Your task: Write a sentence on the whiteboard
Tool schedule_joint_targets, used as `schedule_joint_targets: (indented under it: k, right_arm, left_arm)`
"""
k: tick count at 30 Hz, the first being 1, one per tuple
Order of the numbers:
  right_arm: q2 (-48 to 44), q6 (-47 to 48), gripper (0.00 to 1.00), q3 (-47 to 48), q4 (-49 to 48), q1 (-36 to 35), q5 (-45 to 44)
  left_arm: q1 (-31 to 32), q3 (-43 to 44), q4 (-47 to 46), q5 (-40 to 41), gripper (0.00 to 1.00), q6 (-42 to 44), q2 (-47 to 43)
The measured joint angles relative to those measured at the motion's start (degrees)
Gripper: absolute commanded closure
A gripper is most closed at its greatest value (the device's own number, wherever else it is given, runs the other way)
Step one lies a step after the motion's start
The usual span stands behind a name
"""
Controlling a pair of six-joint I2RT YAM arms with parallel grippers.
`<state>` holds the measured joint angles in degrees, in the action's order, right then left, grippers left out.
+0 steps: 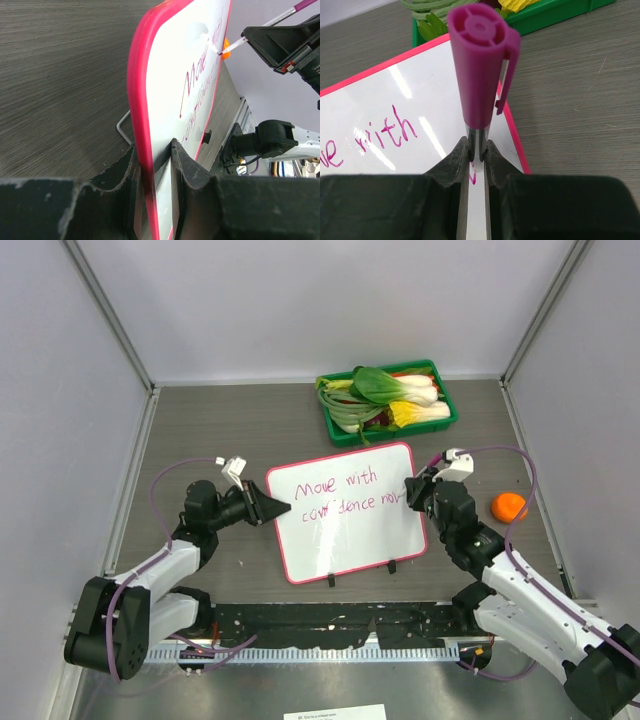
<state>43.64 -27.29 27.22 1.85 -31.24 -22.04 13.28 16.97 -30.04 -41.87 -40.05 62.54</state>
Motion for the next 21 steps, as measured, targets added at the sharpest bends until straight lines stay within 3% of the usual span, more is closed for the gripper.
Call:
schedule_joint_targets:
  k: [21]
  right_arm:
    - [-3.6,-0.7,0.99,-2.4,1.7,0.3,0.3]
  left_arm:
    - [0.1,0.0,0.0,0.0,1.0,0.0,0.0]
